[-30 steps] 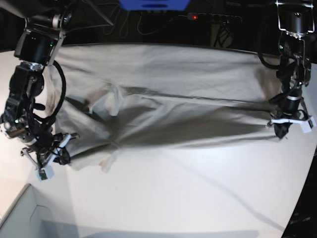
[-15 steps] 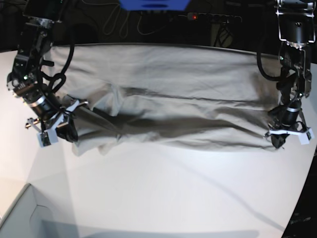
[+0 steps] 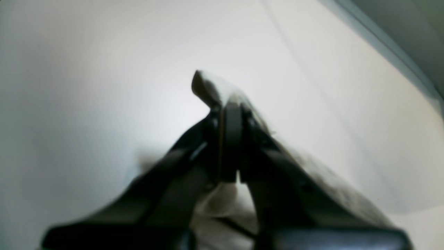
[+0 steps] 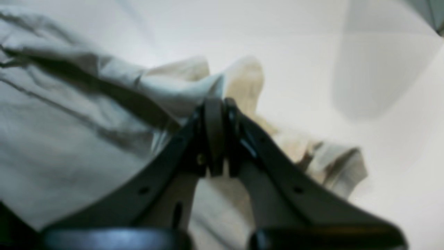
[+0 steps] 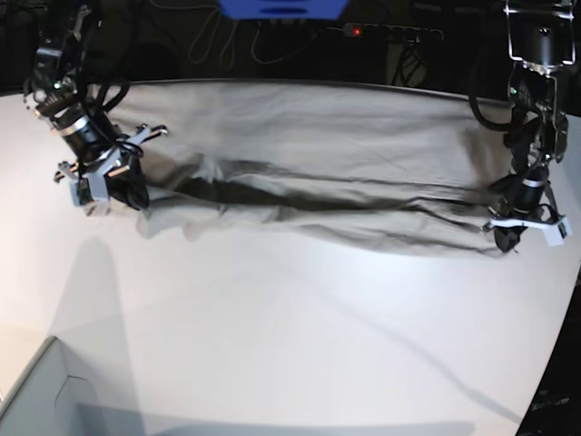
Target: Layout the t-shirt on the table in an organized manner, then fold the t-shirt properly
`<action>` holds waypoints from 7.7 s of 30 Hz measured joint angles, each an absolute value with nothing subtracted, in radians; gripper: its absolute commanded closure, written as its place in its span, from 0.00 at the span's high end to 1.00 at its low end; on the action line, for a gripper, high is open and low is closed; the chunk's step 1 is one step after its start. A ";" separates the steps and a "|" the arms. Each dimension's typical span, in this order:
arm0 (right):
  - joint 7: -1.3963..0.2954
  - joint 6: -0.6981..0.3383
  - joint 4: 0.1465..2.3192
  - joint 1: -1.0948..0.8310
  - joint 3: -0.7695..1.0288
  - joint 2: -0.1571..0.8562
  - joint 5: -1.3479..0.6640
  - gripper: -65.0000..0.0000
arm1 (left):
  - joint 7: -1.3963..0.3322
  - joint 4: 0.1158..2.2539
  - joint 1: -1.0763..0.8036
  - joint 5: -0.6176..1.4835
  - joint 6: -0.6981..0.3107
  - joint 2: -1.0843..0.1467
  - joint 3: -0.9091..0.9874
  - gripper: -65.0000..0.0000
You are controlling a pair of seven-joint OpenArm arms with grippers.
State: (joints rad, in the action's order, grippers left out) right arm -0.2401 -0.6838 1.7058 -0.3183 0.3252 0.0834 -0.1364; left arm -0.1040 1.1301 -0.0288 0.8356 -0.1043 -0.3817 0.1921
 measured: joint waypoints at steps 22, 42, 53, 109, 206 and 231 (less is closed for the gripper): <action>-0.213 -0.684 1.648 -0.371 0.326 0.057 -0.138 0.00 | -0.111 1.417 -0.279 0.834 -0.109 -0.352 0.235 0.00; -0.127 -0.684 1.721 -0.517 0.456 0.047 -0.262 0.00 | -0.112 1.461 -0.341 0.835 -0.105 -0.352 0.326 0.00; -0.005 -0.683 1.780 -0.669 0.432 0.004 -0.263 0.00 | -0.108 1.461 -0.340 0.835 -0.105 -0.352 0.326 0.00; 0.036 -0.683 1.616 -0.611 0.340 0.042 -0.184 0.00 | -0.237 1.283 -0.149 0.268 -0.466 -0.348 0.508 0.29; -0.054 -0.683 1.617 -0.543 0.347 0.019 -0.138 0.00 | -0.418 1.481 -0.141 0.072 -0.703 -0.325 0.595 0.00; -0.056 -0.683 1.618 -0.491 0.347 0.017 -0.138 0.00 | -0.408 1.524 -0.266 0.253 -0.700 -0.288 0.718 0.00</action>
State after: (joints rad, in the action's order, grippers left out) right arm -0.0559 -0.6834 1.6176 -0.4911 0.3470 0.0166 -0.1379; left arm -0.4076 1.5238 -0.2665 0.2531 -0.7002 -0.2878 0.7181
